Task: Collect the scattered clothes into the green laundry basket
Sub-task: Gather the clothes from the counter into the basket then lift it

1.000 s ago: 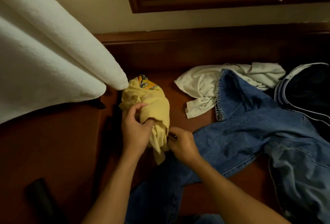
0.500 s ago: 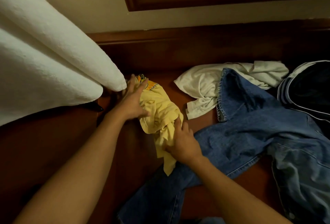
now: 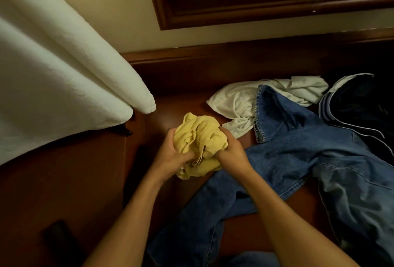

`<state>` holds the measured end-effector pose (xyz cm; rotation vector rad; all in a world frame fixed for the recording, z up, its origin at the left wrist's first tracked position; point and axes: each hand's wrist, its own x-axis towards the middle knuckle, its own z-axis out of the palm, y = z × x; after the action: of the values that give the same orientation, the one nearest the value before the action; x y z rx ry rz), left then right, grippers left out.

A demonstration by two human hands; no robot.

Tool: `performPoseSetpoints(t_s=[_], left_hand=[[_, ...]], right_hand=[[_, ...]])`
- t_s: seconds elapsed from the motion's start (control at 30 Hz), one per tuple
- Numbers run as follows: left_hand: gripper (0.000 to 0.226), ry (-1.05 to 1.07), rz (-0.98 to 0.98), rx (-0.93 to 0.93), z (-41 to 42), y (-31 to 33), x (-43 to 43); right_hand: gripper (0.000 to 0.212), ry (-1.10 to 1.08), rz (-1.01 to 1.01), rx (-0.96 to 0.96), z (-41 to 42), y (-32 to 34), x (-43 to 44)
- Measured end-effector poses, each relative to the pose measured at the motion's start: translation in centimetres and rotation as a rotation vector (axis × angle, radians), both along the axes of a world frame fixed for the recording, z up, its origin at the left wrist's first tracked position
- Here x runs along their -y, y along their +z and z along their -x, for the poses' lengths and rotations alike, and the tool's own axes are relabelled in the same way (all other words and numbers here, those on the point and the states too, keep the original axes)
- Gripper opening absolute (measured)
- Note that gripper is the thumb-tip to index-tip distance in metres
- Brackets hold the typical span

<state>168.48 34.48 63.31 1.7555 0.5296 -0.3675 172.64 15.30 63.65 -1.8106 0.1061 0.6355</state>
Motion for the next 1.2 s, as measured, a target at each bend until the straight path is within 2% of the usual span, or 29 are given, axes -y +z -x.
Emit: performPoseSetpoints(t_s=[0.1, 0.17, 0.23, 0.33, 0.47, 0.5, 0.57, 0.6, 0.73, 0.87, 1.0, 1.2], left_hand=[[0.137, -0.106, 0.072, 0.129, 3.4, 2.6, 1.1], [0.143, -0.131, 0.062, 0.216, 4.4, 3.8, 1.8], [0.131, -0.119, -0.013, 0.276, 4.9, 4.9, 2.2], [0.108, -0.214, -0.136, 0.376, 5.7, 5.5, 2.6], [0.088, -0.333, -0.247, 0.403, 7.6, 6.4, 5.5], [0.089, -0.358, -0.268, 0.41, 8.2, 6.4, 6.3], [0.09, -0.426, -0.288, 0.428, 9.3, 6.2, 8.1], [0.092, -0.475, -0.295, 0.433, 9.7, 6.2, 9.1], [0.101, -0.674, -0.404, 0.465, 11.8, 6.2, 13.7], [0.098, -0.8, -0.489, 0.507, 14.6, 6.5, 20.6], [0.094, -0.936, -0.511, 0.545, 17.8, 6.2, 27.9], [0.098, -1.26, -0.544, 0.574, 25.0, 3.9, 42.1]], right_hand=[[0.086, 0.08, -0.243, -0.139, 2.3, 3.2, 0.6], [0.083, 0.093, -0.46, -0.27, 4.1, 5.3, 0.4], [0.065, 0.097, -0.591, -0.33, 6.2, 6.8, 0.5], [0.039, 0.045, -0.418, -0.262, 9.1, 8.3, 1.6], [0.023, -0.28, -0.211, -0.047, 12.5, 8.3, 4.2], [0.027, -0.357, -0.188, 0.003, 13.3, 7.8, 4.9], [0.054, -0.474, -0.192, 0.046, 15.4, 7.0, 6.8], [0.061, -0.495, -0.219, 0.046, 16.4, 6.7, 7.8], [0.044, -0.46, -0.316, 0.013, 20.2, 6.3, 11.8], [0.045, -0.542, -0.289, 0.035, 24.8, 6.0, 18.2], [0.05, -0.594, -0.174, 0.037, 30.2, 5.1, 25.5], [0.056, -0.687, 0.162, -0.009, 41.7, 3.0, 38.5]])
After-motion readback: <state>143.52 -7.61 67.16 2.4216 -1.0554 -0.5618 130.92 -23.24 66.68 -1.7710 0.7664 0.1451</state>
